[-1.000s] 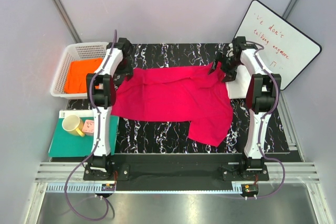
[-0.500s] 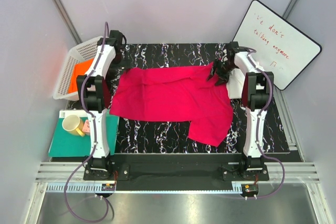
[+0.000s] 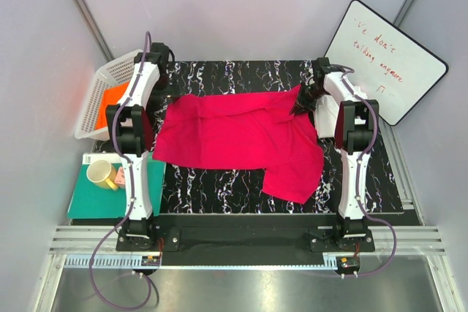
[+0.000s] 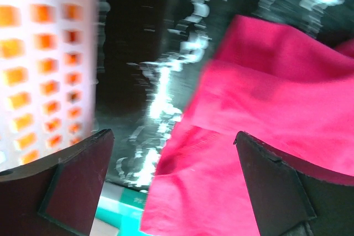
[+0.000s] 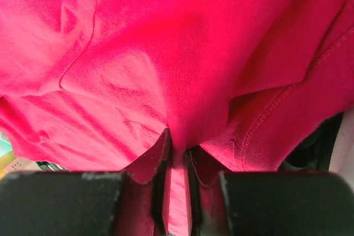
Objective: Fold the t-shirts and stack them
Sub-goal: Fold the flattened tshirt in 1/3 of the way
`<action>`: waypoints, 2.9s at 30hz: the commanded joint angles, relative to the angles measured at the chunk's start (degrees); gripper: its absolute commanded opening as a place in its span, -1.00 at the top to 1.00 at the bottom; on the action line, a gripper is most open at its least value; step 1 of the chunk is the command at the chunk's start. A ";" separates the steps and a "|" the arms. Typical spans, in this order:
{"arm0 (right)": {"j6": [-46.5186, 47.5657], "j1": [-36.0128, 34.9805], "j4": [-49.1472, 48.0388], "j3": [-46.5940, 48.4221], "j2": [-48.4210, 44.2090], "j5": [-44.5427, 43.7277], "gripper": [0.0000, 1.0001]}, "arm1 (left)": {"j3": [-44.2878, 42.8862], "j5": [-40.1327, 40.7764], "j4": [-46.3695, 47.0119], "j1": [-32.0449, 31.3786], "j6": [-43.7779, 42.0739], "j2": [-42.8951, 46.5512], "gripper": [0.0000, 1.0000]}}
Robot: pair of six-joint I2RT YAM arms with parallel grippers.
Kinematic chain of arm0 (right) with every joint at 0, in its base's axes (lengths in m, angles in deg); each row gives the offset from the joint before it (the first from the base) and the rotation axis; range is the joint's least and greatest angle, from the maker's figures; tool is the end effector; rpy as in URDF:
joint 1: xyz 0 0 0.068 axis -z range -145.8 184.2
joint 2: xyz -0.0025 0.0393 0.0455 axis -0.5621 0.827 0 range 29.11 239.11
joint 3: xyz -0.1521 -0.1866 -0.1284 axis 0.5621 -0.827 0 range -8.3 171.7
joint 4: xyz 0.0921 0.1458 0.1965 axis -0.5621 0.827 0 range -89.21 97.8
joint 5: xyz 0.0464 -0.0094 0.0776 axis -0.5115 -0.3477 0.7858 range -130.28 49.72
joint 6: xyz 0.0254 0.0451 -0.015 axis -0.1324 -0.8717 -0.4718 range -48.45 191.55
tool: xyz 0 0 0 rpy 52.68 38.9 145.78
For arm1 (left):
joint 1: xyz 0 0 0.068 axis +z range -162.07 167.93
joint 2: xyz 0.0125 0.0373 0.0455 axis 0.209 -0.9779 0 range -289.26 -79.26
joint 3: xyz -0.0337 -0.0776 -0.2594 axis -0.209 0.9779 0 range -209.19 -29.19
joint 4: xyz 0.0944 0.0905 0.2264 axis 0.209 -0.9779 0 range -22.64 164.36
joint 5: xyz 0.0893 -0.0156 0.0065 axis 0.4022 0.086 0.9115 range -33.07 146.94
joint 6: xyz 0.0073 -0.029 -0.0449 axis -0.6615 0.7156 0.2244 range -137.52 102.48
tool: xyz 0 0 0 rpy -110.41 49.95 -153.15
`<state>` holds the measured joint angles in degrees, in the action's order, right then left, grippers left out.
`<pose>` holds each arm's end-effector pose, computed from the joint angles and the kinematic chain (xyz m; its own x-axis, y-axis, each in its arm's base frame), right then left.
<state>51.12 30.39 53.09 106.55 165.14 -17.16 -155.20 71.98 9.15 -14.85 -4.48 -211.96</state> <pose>0.4886 0.0466 0.1619 -0.9566 0.2580 -0.1351 0.1722 0.8752 0.4520 0.4829 -0.0144 0.2356 -0.9173 -0.1735 -0.3583 -0.2469 0.9540 0.1703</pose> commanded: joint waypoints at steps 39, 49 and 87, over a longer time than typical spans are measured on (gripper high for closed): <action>7.33 -4.88 12.04 23.56 3.09 -16.16 1.00 | 6.05 -21.56 4.92 -11.09 -3.64 1.66 -0.98; 9.09 -7.70 14.50 28.06 11.01 -29.61 1.00 | 6.22 -20.24 2.90 -11.45 -3.46 -0.10 -0.97; 1.82 -6.13 8.47 6.29 -10.77 -20.94 0.75 | 5.42 -18.65 -1.85 -10.75 -2.14 6.31 -0.98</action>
<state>59.19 22.67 67.25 122.16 164.20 -48.72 -151.45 56.51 5.61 -24.58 -4.50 -213.71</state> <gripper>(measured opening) 0.039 0.987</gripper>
